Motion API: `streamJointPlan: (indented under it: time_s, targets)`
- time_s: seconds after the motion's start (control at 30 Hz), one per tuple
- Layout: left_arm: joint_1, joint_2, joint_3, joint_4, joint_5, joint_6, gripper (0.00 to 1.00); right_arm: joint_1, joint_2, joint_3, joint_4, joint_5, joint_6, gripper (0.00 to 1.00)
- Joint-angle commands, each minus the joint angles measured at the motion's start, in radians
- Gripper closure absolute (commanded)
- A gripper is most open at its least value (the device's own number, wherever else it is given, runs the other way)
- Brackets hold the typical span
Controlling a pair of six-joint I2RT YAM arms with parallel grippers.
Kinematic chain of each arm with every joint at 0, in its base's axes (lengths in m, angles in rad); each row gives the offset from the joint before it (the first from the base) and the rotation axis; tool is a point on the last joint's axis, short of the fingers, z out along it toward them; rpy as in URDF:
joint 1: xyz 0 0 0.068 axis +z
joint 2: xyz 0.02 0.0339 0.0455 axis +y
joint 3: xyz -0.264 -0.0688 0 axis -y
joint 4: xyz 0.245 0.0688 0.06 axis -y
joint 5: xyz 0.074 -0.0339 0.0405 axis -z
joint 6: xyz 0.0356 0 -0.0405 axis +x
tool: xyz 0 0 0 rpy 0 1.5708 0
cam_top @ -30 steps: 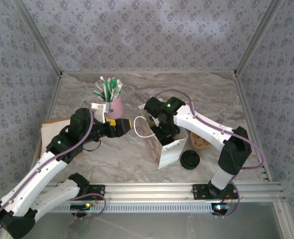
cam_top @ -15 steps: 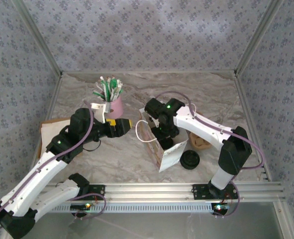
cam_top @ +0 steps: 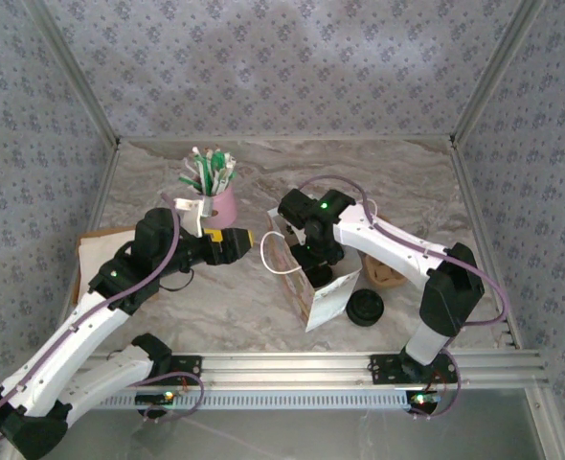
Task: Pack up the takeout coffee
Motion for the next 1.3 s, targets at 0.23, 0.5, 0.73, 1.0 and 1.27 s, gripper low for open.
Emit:
streamJointPlan:
  time_s: [0.23, 0.5, 0.73, 1.0, 1.27]
  targets:
    - [-0.007, 0.032, 0.012, 0.039, 0.001, -0.004, 0.01, -0.001, -0.042, -0.019, -0.001, 0.007, -0.009, 0.29]
    - [-0.008, 0.095, 0.072, -0.009, 0.005, 0.023, 0.07, 0.000, -0.048, -0.023, 0.002, 0.010, -0.010, 0.29]
    - [-0.005, 0.143, 0.130, -0.028, 0.021, 0.065, 0.16, 0.000, -0.051, -0.021, 0.002, 0.004, -0.010, 0.29]
    - [0.077, 0.271, 0.247, -0.063, 0.203, 0.085, 0.18, 0.002, -0.048, -0.018, 0.003, 0.004, -0.010, 0.29]
    - [0.158, 0.448, 0.372, -0.111, 0.403, 0.141, 0.30, 0.002, -0.048, -0.015, 0.004, 0.002, -0.010, 0.29]
